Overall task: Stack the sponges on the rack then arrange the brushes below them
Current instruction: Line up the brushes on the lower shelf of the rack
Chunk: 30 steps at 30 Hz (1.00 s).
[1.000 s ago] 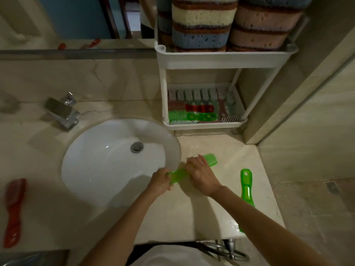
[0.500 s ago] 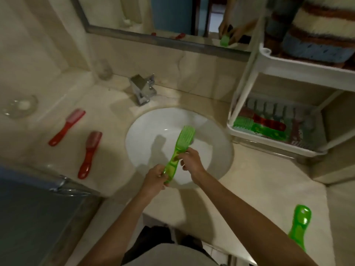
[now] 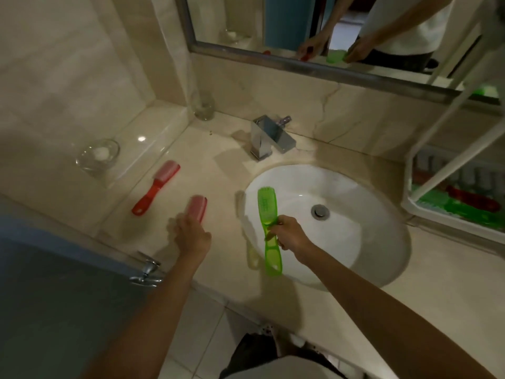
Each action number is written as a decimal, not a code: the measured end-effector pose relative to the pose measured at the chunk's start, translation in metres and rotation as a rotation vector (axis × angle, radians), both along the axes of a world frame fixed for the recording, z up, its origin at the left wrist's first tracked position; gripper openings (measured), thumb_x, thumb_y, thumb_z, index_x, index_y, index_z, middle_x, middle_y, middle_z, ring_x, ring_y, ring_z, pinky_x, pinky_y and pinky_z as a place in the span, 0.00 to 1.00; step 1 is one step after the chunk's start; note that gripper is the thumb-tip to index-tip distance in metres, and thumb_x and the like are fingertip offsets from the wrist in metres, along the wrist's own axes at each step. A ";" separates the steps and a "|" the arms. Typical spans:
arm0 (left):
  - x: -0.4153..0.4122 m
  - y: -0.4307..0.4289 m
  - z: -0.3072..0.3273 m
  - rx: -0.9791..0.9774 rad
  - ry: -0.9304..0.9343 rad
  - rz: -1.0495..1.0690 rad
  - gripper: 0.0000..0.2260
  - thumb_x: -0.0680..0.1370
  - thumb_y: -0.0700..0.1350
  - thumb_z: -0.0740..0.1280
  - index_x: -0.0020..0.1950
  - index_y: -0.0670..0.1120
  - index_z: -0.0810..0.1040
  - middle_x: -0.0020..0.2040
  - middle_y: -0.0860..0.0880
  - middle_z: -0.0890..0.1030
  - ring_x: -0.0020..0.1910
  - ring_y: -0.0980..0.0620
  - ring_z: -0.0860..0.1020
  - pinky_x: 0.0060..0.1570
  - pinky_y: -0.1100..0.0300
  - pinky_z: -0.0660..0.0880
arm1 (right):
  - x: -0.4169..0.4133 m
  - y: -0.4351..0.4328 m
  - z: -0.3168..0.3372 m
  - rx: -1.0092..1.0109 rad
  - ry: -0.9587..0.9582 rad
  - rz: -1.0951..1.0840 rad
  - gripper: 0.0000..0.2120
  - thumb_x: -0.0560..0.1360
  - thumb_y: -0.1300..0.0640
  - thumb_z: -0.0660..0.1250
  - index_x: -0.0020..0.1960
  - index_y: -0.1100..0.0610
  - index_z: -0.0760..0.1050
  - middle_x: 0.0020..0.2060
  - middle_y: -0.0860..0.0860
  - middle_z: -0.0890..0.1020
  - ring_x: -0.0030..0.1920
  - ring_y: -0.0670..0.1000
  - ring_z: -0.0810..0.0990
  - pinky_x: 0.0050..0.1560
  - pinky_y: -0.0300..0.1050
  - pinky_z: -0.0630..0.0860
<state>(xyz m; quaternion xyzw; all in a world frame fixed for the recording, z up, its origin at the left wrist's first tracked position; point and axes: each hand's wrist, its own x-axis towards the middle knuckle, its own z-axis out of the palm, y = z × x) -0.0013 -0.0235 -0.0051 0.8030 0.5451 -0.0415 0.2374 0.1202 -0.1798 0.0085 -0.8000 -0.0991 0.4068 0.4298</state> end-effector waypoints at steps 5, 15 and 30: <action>-0.003 0.017 -0.019 0.000 -0.002 0.049 0.33 0.73 0.36 0.67 0.73 0.35 0.55 0.70 0.35 0.64 0.68 0.36 0.66 0.66 0.46 0.65 | -0.005 0.010 -0.003 -0.049 -0.025 -0.013 0.10 0.70 0.68 0.60 0.34 0.56 0.70 0.32 0.53 0.76 0.27 0.49 0.68 0.26 0.39 0.63; 0.020 -0.004 -0.012 -0.115 -0.306 -0.104 0.18 0.72 0.35 0.64 0.62 0.37 0.72 0.54 0.34 0.78 0.52 0.36 0.78 0.53 0.48 0.75 | 0.000 -0.030 0.000 -0.038 -0.051 -0.189 0.11 0.66 0.69 0.62 0.30 0.56 0.73 0.27 0.53 0.73 0.25 0.50 0.69 0.26 0.39 0.66; 0.179 -0.220 0.062 -0.299 -0.462 -0.942 0.13 0.72 0.44 0.67 0.54 0.40 0.74 0.49 0.39 0.81 0.49 0.40 0.79 0.47 0.50 0.76 | 0.060 -0.234 0.040 0.144 -0.201 -0.977 0.12 0.69 0.69 0.60 0.33 0.56 0.74 0.29 0.54 0.75 0.27 0.51 0.69 0.28 0.40 0.67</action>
